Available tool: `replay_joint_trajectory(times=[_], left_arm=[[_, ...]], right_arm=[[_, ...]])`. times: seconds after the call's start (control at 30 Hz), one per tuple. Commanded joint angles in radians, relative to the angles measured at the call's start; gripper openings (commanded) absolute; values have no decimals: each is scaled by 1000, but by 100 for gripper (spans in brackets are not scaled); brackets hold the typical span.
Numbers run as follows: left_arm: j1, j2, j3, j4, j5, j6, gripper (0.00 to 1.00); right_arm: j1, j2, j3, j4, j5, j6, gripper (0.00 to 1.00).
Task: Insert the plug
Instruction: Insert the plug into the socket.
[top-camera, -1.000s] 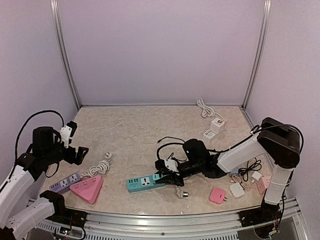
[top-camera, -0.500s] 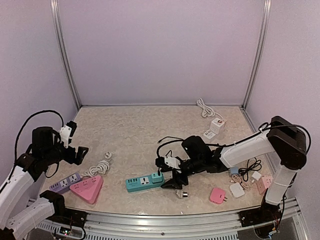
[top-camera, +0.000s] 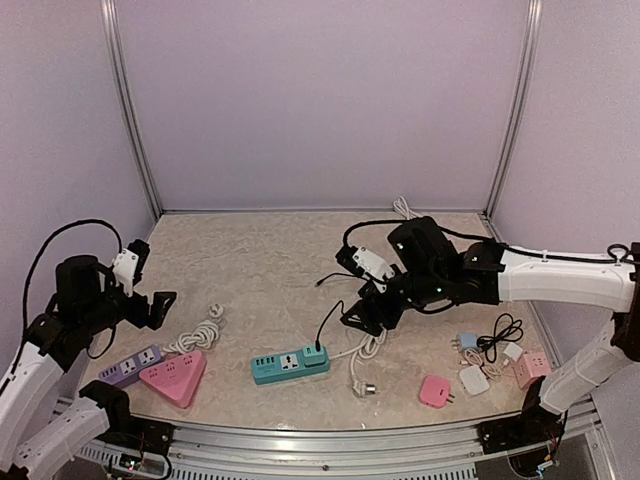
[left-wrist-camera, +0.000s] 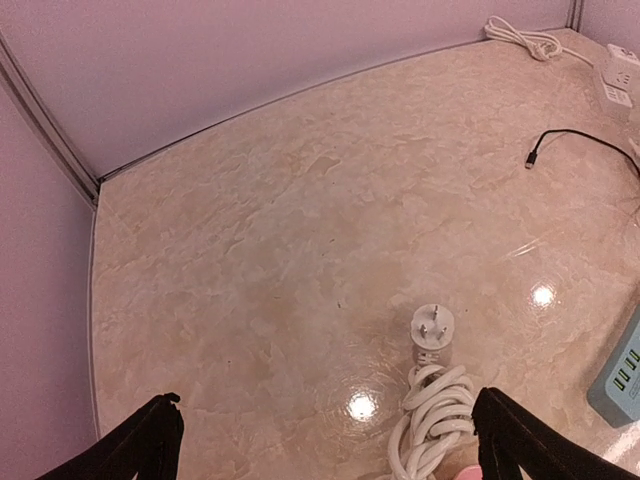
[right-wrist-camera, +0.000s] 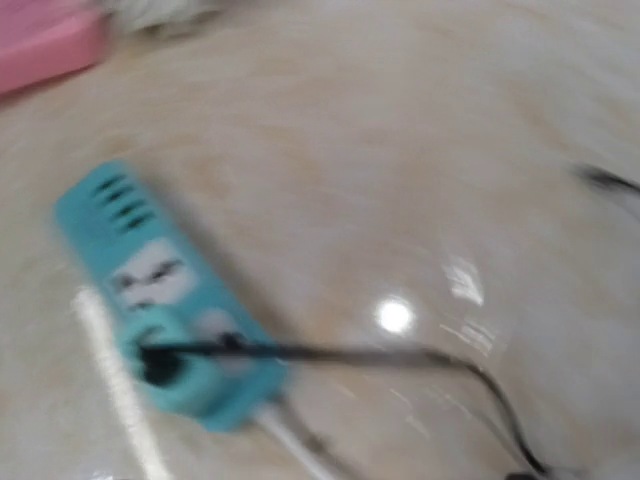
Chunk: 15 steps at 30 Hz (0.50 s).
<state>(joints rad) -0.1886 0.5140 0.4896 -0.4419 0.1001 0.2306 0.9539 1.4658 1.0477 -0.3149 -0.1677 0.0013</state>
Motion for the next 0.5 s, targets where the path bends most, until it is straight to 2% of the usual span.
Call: replay_joint_trajectory(times=[0.0, 0.07, 0.1, 0.13, 0.23, 0.4, 0.47], left_arm=[[-17, -43, -1, 3, -1, -28, 99], [-17, -65, -8, 5, -9, -45, 99], [-14, -88, -16, 8, -10, -56, 99], [-8, -104, -24, 10, -13, -70, 99], [29, -183, -50, 16, -21, -135, 99], [92, -302, -64, 24, -37, -224, 99], [104, -336, -70, 20, -40, -224, 99]], right_arm=[[-32, -173, -36, -182, 394, 325, 81], [-96, -249, -46, -245, 509, 482, 98], [-136, -276, -47, -304, 552, 588, 99], [-186, -296, -54, -357, 575, 686, 100], [-343, -329, -69, -469, 578, 783, 100], [-625, -323, -134, -498, 441, 818, 100], [-709, -295, -147, -515, 450, 838, 96]])
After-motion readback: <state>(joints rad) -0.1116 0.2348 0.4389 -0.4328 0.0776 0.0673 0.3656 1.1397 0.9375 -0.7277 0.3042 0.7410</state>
